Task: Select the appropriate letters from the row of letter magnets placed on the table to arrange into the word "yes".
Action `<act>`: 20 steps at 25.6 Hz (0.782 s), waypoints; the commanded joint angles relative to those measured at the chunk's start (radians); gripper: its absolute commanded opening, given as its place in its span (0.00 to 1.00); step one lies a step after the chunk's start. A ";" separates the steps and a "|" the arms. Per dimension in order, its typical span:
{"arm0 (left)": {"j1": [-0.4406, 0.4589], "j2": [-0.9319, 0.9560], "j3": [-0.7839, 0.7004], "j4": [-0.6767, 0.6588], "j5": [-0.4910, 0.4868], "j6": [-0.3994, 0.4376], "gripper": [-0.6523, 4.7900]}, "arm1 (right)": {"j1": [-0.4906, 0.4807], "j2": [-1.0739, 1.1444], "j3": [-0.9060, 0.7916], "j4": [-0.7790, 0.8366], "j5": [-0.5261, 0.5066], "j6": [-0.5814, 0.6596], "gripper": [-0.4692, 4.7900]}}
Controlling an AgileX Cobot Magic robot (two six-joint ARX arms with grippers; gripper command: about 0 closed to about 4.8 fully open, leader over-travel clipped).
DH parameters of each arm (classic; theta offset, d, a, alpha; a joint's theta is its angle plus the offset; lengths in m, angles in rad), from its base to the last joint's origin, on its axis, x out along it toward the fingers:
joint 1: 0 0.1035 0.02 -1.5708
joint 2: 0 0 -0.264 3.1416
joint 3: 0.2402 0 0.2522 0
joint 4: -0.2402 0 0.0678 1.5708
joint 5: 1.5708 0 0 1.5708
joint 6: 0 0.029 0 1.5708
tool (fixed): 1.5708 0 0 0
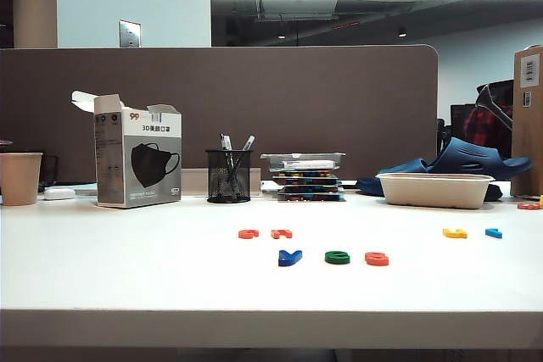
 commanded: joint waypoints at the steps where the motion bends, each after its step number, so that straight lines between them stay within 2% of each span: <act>1: 0.027 -0.109 -0.036 -0.018 0.010 0.003 0.11 | 0.000 -0.010 -0.008 0.015 0.003 -0.003 0.09; 9: -0.003 -0.379 -0.236 -0.050 0.086 -0.075 0.11 | 0.000 -0.010 -0.008 0.015 0.002 -0.003 0.09; 14: -0.052 -0.554 -0.375 -0.062 0.089 -0.098 0.11 | 0.001 -0.010 -0.008 0.014 0.002 -0.003 0.09; 20: -0.052 -0.734 -0.502 -0.079 0.091 -0.117 0.11 | 0.001 -0.010 -0.008 0.014 0.002 -0.003 0.09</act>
